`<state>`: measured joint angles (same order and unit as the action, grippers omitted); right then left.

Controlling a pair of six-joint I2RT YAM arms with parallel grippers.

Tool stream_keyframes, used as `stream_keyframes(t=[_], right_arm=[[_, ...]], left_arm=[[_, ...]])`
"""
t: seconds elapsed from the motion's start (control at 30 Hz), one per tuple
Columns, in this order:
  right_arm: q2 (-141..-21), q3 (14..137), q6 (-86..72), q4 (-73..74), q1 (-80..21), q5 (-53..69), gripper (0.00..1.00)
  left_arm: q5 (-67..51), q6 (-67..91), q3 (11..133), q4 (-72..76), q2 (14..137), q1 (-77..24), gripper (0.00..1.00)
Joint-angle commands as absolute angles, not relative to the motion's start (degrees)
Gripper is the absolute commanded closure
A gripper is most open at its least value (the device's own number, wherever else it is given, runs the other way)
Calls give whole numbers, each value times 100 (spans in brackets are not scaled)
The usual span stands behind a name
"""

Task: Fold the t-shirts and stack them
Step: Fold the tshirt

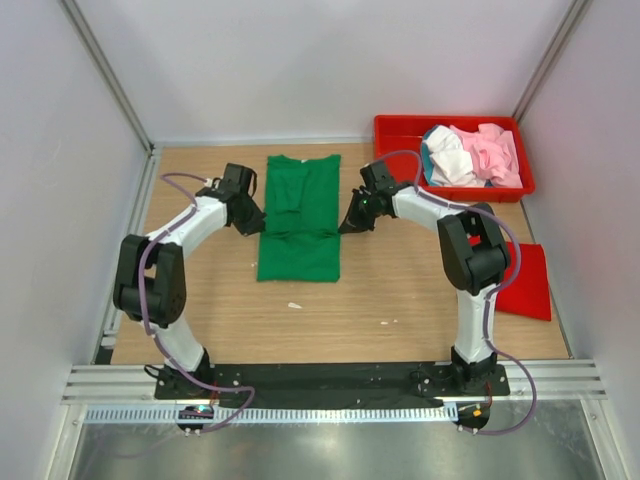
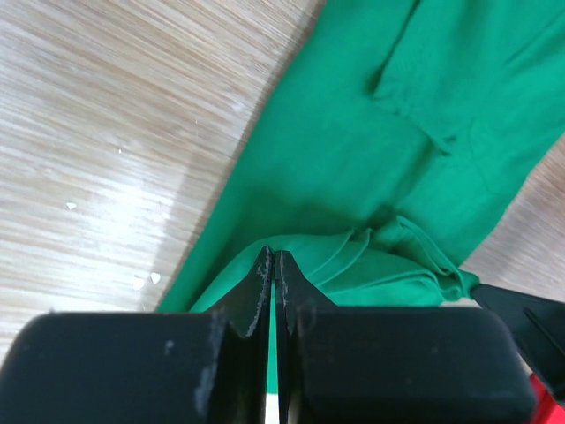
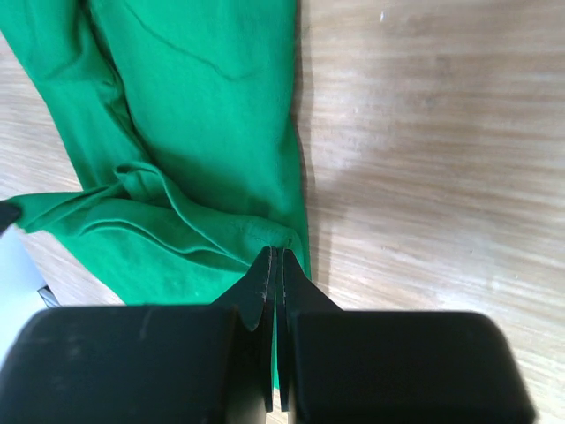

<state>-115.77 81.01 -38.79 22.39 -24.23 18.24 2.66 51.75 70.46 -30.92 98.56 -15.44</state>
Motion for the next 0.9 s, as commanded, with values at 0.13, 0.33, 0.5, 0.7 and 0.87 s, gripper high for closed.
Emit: stream_keyframes(t=[0.13, 0.33, 0.5, 0.7, 0.87], right_arm=[[-11830, 8665, -3648, 2320, -2259, 1995, 99], [-11997, 8806, -3604, 2329, -2241, 2030, 99], [-12067, 8868, -3586, 2382, -2241, 2048, 99], [-12085, 8947, -3472, 2452, -2233, 1925, 99], [-11998, 9298, -3261, 2855, -2233, 1820, 92]], left_arm=[[106, 5028, 7409, -2813, 10177, -1459, 100], [97, 4992, 7444, -2804, 10327, -1406, 100], [79, 4922, 7567, -2777, 10432, -1415, 100], [-174, 4843, 7488, -2637, 10547, -1406, 89], [-150, 4632, 7655, -2663, 10294, -1362, 30]])
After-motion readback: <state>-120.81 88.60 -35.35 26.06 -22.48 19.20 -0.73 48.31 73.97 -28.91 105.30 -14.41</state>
